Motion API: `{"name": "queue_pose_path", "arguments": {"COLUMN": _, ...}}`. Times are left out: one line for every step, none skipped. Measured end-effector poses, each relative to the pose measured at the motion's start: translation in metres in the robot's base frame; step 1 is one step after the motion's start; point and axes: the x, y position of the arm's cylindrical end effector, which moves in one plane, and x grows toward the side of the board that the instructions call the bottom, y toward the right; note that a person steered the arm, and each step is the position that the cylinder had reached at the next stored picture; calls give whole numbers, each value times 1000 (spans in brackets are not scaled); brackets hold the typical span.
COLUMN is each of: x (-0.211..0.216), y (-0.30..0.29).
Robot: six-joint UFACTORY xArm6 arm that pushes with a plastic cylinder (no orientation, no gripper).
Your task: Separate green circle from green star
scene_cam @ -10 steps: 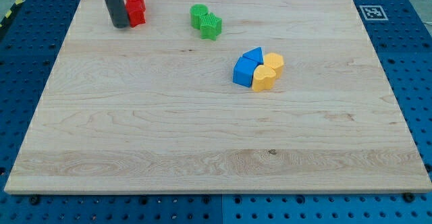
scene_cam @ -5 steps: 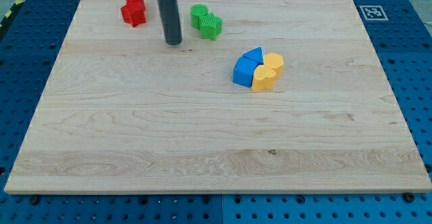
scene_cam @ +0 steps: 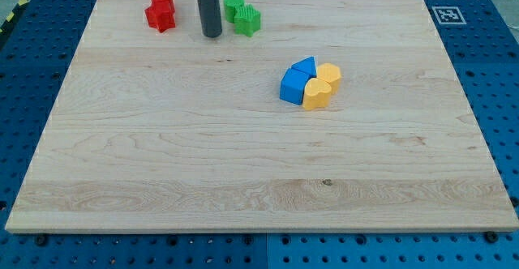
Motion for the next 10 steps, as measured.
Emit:
{"name": "queue_pose_path", "arguments": {"x": 12, "y": 27}}
{"name": "queue_pose_path", "arguments": {"x": 25, "y": 77}}
{"name": "queue_pose_path", "arguments": {"x": 34, "y": 116}}
{"name": "queue_pose_path", "arguments": {"x": 34, "y": 119}}
{"name": "queue_pose_path", "arguments": {"x": 31, "y": 125}}
{"name": "queue_pose_path", "arguments": {"x": 18, "y": 148}}
{"name": "queue_pose_path", "arguments": {"x": -7, "y": 166}}
{"name": "queue_pose_path", "arguments": {"x": -34, "y": 143}}
{"name": "queue_pose_path", "arguments": {"x": -49, "y": 94}}
{"name": "queue_pose_path", "arguments": {"x": -57, "y": 55}}
